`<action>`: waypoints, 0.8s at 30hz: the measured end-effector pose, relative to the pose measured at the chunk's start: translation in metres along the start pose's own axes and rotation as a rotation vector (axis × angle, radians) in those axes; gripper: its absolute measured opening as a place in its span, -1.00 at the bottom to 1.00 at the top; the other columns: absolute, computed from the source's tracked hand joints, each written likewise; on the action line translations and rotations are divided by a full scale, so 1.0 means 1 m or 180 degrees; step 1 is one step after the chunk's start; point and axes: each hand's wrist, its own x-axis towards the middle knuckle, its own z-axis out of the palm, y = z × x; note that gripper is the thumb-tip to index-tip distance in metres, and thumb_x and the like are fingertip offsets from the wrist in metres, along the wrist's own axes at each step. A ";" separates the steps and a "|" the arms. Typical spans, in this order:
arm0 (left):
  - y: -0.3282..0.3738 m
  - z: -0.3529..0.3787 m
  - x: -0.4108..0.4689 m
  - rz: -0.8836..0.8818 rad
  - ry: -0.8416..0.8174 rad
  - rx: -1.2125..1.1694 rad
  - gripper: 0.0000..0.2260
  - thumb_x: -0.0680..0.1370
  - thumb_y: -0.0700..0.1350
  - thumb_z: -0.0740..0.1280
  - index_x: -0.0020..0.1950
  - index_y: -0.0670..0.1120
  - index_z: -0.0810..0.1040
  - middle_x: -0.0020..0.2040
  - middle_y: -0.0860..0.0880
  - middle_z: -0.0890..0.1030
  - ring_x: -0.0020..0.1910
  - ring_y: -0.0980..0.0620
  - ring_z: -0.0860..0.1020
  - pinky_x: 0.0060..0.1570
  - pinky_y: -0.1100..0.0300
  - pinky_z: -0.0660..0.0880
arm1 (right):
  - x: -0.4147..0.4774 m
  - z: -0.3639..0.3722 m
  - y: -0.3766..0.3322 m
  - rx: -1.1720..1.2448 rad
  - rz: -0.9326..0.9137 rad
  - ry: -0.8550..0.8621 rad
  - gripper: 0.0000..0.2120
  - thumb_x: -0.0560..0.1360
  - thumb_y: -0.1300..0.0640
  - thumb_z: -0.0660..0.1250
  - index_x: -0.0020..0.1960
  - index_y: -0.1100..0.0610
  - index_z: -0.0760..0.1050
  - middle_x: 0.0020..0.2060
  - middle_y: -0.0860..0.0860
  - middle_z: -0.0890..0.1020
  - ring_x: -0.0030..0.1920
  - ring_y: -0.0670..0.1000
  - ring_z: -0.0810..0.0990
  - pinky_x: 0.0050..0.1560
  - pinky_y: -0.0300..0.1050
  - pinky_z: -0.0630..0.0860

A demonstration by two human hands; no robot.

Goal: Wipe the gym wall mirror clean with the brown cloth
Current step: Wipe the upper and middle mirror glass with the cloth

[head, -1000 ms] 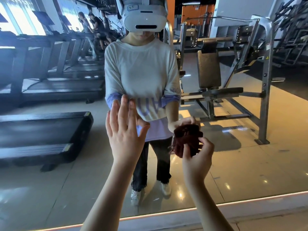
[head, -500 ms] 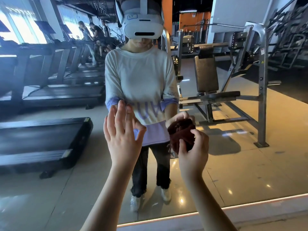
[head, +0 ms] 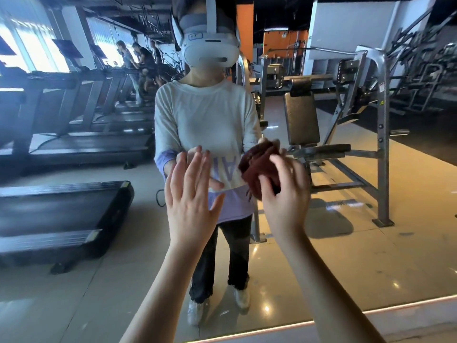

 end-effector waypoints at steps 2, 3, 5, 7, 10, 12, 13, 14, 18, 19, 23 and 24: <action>0.007 0.006 0.008 0.0084 -0.0011 -0.0046 -0.36 0.50 0.06 0.42 0.52 -0.15 0.34 0.51 -0.14 0.37 0.51 -0.23 0.29 0.43 -0.18 0.30 | 0.028 -0.006 0.009 -0.0009 0.0099 0.0330 -0.67 0.50 0.16 0.39 0.25 0.11 0.51 0.13 0.17 0.59 0.09 0.15 0.57 -0.02 -0.13 0.51; 0.011 0.011 0.011 0.0098 0.0002 0.0020 -0.35 0.50 0.08 0.43 0.51 -0.14 0.34 0.51 -0.14 0.36 0.51 -0.23 0.28 0.42 -0.20 0.30 | 0.038 -0.010 0.014 0.0045 0.0257 0.0500 -0.67 0.50 0.18 0.40 0.26 0.14 0.54 0.13 0.17 0.59 0.10 0.14 0.57 -0.02 -0.10 0.54; 0.013 0.017 0.010 0.0088 0.0042 0.0226 -0.32 0.48 0.09 0.47 0.51 -0.12 0.33 0.51 -0.13 0.35 0.50 -0.23 0.28 0.42 -0.23 0.30 | 0.040 -0.011 0.017 0.0081 0.0521 0.0689 -0.66 0.52 0.19 0.40 0.28 0.19 0.55 0.15 0.19 0.57 0.14 0.11 0.53 0.02 -0.02 0.57; 0.012 0.022 0.008 0.0079 0.0076 0.0282 -0.30 0.47 0.08 0.50 0.51 -0.13 0.34 0.51 -0.14 0.38 0.51 -0.23 0.28 0.42 -0.23 0.30 | 0.026 -0.004 0.011 -0.0047 0.0402 0.0603 -0.63 0.53 0.20 0.39 0.33 0.19 0.52 0.20 0.20 0.56 0.19 0.10 0.46 0.09 -0.02 0.52; 0.011 0.023 0.007 0.0105 0.0075 0.0259 -0.30 0.46 0.08 0.51 0.50 -0.13 0.35 0.51 -0.15 0.37 0.51 -0.24 0.27 0.43 -0.23 0.29 | 0.013 0.002 0.007 -0.0127 -0.0267 0.0216 -0.64 0.52 0.22 0.40 0.30 0.21 0.54 0.15 0.20 0.58 0.14 0.15 0.50 0.12 -0.12 0.46; 0.012 0.023 0.007 0.0120 0.0075 0.0250 -0.30 0.46 0.07 0.50 0.51 -0.13 0.34 0.51 -0.14 0.36 0.51 -0.24 0.27 0.44 -0.23 0.28 | 0.025 -0.004 0.012 -0.0133 -0.0358 0.0235 -0.67 0.51 0.20 0.42 0.27 0.17 0.57 0.11 0.19 0.58 0.07 0.16 0.53 0.04 -0.10 0.49; 0.012 0.023 0.007 0.0117 0.0079 0.0237 -0.30 0.47 0.07 0.50 0.51 -0.13 0.34 0.51 -0.15 0.36 0.51 -0.24 0.27 0.44 -0.23 0.28 | 0.032 -0.008 0.016 -0.0147 -0.0253 0.0334 -0.68 0.51 0.18 0.41 0.26 0.15 0.56 0.09 0.19 0.57 0.05 0.16 0.54 -0.02 -0.07 0.52; 0.013 0.023 0.007 0.0108 0.0090 0.0220 -0.31 0.47 0.06 0.50 0.51 -0.14 0.35 0.51 -0.15 0.37 0.51 -0.25 0.27 0.44 -0.23 0.27 | 0.039 -0.012 0.020 -0.0133 -0.0060 0.0445 -0.69 0.52 0.16 0.40 0.26 0.14 0.55 0.09 0.20 0.56 0.04 0.16 0.55 -0.06 -0.04 0.55; 0.014 0.024 0.006 0.0062 0.0124 0.0199 -0.33 0.47 0.02 0.51 0.50 -0.15 0.38 0.50 -0.16 0.40 0.50 -0.25 0.29 0.45 -0.23 0.27 | 0.028 -0.013 0.021 -0.0059 0.0672 0.0559 -0.69 0.54 0.15 0.37 0.27 0.17 0.52 0.14 0.24 0.52 0.11 0.19 0.54 -0.08 0.02 0.59; 0.014 0.024 0.006 0.0052 0.0117 0.0198 -0.32 0.46 0.02 0.52 0.50 -0.15 0.38 0.50 -0.16 0.39 0.51 -0.25 0.29 0.46 -0.23 0.26 | 0.014 -0.010 0.017 -0.0087 0.0648 0.0443 -0.68 0.54 0.15 0.36 0.28 0.15 0.49 0.16 0.23 0.51 0.13 0.20 0.54 -0.08 -0.01 0.58; 0.014 0.025 0.004 0.0038 0.0106 0.0170 -0.31 0.45 0.02 0.53 0.51 -0.14 0.36 0.51 -0.16 0.38 0.52 -0.24 0.27 0.46 -0.23 0.25 | -0.017 -0.006 0.010 -0.0117 0.0229 -0.0055 -0.67 0.51 0.09 0.31 0.26 0.09 0.42 0.11 0.20 0.53 0.05 0.21 0.57 -0.17 -0.06 0.55; 0.014 0.025 0.004 0.0045 0.0108 0.0169 -0.31 0.46 0.02 0.52 0.51 -0.14 0.36 0.51 -0.16 0.38 0.52 -0.24 0.27 0.46 -0.23 0.25 | -0.010 -0.009 0.012 -0.0121 0.0242 -0.0039 -0.68 0.51 0.09 0.31 0.25 0.09 0.43 0.10 0.21 0.54 0.05 0.21 0.58 -0.18 -0.07 0.55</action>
